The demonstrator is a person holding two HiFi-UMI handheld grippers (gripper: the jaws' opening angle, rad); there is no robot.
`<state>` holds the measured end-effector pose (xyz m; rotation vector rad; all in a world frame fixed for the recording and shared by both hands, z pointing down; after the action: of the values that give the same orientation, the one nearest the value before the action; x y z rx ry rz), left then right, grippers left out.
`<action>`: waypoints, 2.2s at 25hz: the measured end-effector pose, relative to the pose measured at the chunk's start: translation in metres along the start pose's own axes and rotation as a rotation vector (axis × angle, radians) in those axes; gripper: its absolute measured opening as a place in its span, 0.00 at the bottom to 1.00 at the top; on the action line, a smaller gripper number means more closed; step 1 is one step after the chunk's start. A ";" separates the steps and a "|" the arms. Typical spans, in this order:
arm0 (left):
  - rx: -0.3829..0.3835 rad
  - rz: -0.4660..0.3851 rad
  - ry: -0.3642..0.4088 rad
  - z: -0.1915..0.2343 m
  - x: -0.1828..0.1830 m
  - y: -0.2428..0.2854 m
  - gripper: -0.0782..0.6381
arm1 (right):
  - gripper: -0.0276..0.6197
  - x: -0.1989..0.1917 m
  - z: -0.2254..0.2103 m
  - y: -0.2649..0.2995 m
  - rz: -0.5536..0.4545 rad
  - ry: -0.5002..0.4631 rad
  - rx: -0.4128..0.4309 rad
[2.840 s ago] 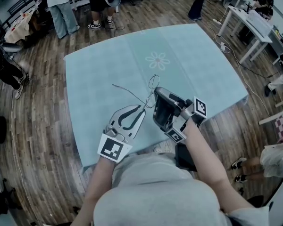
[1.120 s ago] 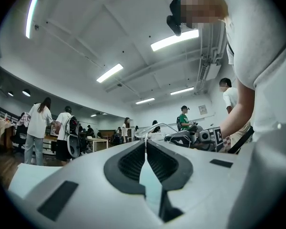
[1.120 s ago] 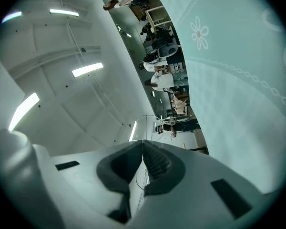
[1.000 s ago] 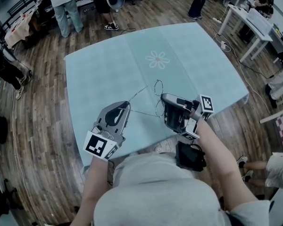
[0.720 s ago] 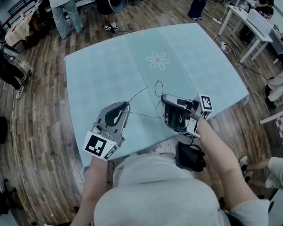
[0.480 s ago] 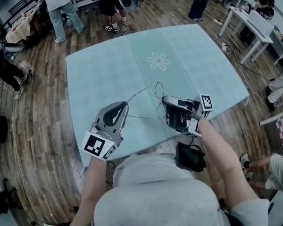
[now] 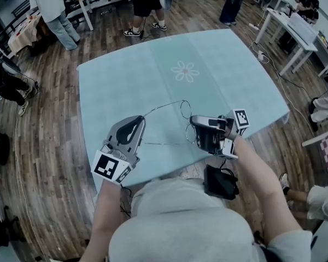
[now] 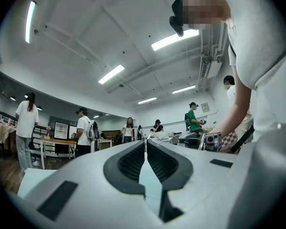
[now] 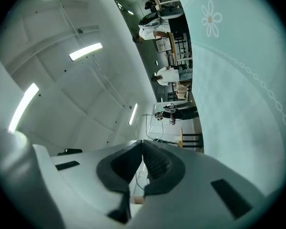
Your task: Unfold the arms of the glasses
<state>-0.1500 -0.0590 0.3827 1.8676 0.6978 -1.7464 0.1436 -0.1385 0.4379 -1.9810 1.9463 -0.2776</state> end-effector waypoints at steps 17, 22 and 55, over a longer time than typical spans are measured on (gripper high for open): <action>0.044 0.060 -0.019 0.015 -0.004 0.006 0.14 | 0.06 -0.007 -0.004 0.000 0.035 -0.011 -0.043; 0.048 0.074 -0.029 0.019 -0.003 0.004 0.24 | 0.06 -0.007 -0.002 0.000 0.012 -0.029 -0.073; 0.067 0.168 -0.045 -0.008 -0.010 0.014 0.36 | 0.06 -0.017 -0.021 -0.019 -0.204 -0.131 -0.329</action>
<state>-0.1359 -0.0646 0.3933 1.8665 0.4562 -1.7169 0.1529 -0.1235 0.4658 -2.3440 1.8010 0.1310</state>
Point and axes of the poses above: the fingertips, and each gripper's own axes: y forward along the fingers, z to its left, x out of its top, the point moved 10 cm from there along -y, backward along the fingers, and after that the axes turned 7 degrees about z, right-handed, at the moved point
